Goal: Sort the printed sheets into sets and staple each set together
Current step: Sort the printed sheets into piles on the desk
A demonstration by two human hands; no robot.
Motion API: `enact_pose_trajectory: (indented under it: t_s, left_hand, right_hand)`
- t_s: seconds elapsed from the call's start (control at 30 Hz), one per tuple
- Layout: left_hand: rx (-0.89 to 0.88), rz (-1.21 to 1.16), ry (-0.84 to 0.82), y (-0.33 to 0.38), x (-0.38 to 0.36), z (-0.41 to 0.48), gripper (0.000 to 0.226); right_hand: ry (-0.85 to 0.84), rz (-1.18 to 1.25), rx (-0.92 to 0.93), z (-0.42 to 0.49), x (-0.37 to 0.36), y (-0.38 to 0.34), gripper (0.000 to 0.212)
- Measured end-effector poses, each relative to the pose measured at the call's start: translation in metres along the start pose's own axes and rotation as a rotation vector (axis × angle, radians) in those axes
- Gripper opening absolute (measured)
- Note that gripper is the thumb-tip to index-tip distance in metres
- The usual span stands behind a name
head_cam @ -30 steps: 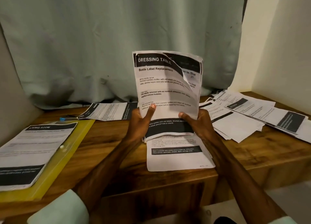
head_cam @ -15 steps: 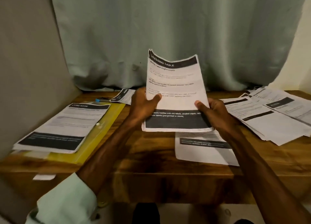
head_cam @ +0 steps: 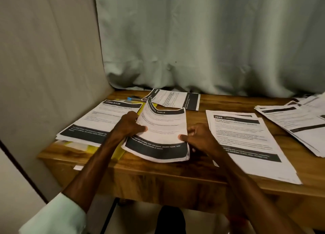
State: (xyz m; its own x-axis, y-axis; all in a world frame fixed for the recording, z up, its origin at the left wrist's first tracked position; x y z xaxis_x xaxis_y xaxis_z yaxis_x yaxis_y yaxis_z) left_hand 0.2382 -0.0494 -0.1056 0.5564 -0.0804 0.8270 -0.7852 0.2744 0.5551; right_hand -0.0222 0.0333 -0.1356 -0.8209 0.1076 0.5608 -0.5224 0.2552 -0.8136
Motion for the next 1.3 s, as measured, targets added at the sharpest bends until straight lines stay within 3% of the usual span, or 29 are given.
enact_pose_trajectory:
  t_s: [0.23,0.33,0.43,0.53,0.7,0.87,1.1,1.3]
  left_hand:
    - [-0.032,0.115,0.141,-0.005,-0.009,-0.008,0.071]
    - [-0.069,0.251,0.186,0.008,-0.012,-0.011,0.069]
    - [-0.091,0.325,0.211,0.026,-0.016,-0.014,0.073]
    - [-0.174,0.325,0.229,0.046,-0.03,-0.016,0.063]
    - [-0.38,0.196,0.123,0.1,-0.068,-0.021,0.042]
    - [-0.485,0.121,0.053,0.17,-0.103,-0.02,0.033]
    - [-0.475,0.129,-0.251,0.234,-0.142,0.0,0.057]
    - [-0.418,0.262,-0.281,0.248,-0.16,0.024,0.08]
  right_hand:
    - [0.238,-0.338,0.005,0.001,0.003,0.0,0.049]
    - [0.271,-0.332,0.031,0.002,0.005,0.005,0.057]
    - [0.308,-0.245,0.057,-0.007,0.013,0.007,0.043]
    - [0.391,-0.173,0.081,-0.017,0.03,0.012,0.022]
    - [0.507,-0.16,0.1,-0.031,0.077,0.033,0.004]
    - [0.616,-0.194,-0.003,-0.036,0.146,0.077,0.012]
    - [0.556,-0.302,-0.291,-0.054,0.212,0.132,0.039]
    - [0.515,-0.273,-0.209,-0.055,0.214,0.144,0.039]
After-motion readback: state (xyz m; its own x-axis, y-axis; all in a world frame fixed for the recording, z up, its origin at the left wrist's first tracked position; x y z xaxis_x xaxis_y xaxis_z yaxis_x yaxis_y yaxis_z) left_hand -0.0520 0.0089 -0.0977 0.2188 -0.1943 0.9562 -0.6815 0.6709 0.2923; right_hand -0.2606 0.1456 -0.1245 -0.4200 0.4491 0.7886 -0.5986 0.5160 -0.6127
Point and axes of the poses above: each hand's wrist, its own z-axis towards the middle knuckle, its own x-axis out of the back of the hand, y = z × x, the point moved 5 cm from there along z, towards the middle knuckle, and after that the axes turned 12 degrees about -x, right-handed, at the moved point
